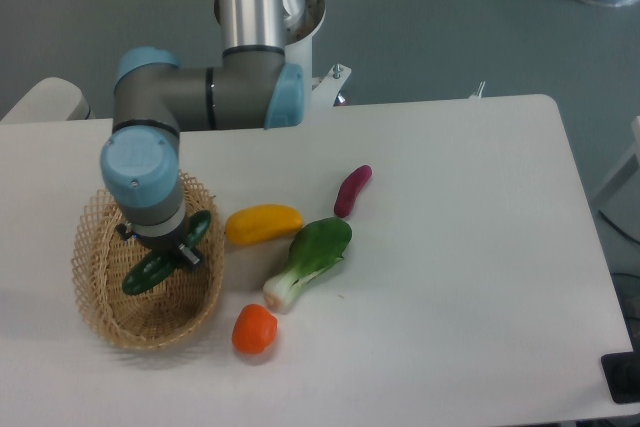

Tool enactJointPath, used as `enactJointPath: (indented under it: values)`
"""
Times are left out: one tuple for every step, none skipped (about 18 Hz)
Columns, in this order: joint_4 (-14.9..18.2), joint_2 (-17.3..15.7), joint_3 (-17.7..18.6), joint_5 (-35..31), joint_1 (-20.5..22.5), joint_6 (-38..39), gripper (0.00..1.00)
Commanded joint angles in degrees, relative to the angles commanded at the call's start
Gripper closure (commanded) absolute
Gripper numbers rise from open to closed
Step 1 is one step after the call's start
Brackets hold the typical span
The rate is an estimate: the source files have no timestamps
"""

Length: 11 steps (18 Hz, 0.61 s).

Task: Place the cucumber in the basket
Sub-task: 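Lower the cucumber into the basket and open the gripper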

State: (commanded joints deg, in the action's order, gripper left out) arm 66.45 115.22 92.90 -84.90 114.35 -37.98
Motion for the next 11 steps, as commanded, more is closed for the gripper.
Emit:
enactJointPath:
  values:
    - [-0.18, 0.7, -0.09, 0.0, -0.53, 0.62, 0.76]
    - [-0.96, 1.14, 0.0, -0.09, -0.62, 0.71, 0.74]
    - [-2.19, 1.58, 0.09, -0.26, -0.71, 0.89, 0.7]
    - [-2.63, 1.67, 0.26, -0.18, -0.71, 0.89, 0.59]
    - [-2.73, 1.67, 0.61, -0.09, -0.8, 0.89, 0.37]
    - [-2.73, 1.76, 0.88, -0.17, -0.88, 0.89, 0.06]
    - [-2.81, 1.76, 1.23, -0.35, -1.06, 0.89, 0.0]
    - [-3.16, 1.59, 1.49, -0.7, -1.15, 0.89, 0.0]
    - [-3.34, 1.5, 1.58, -1.05, -1.15, 0.89, 0.0]
    - [-3.43, 1.32, 1.58, -1.05, -1.15, 0.89, 0.0]
    - [-3.43, 1.23, 1.58, -1.05, -1.15, 0.8, 0.0]
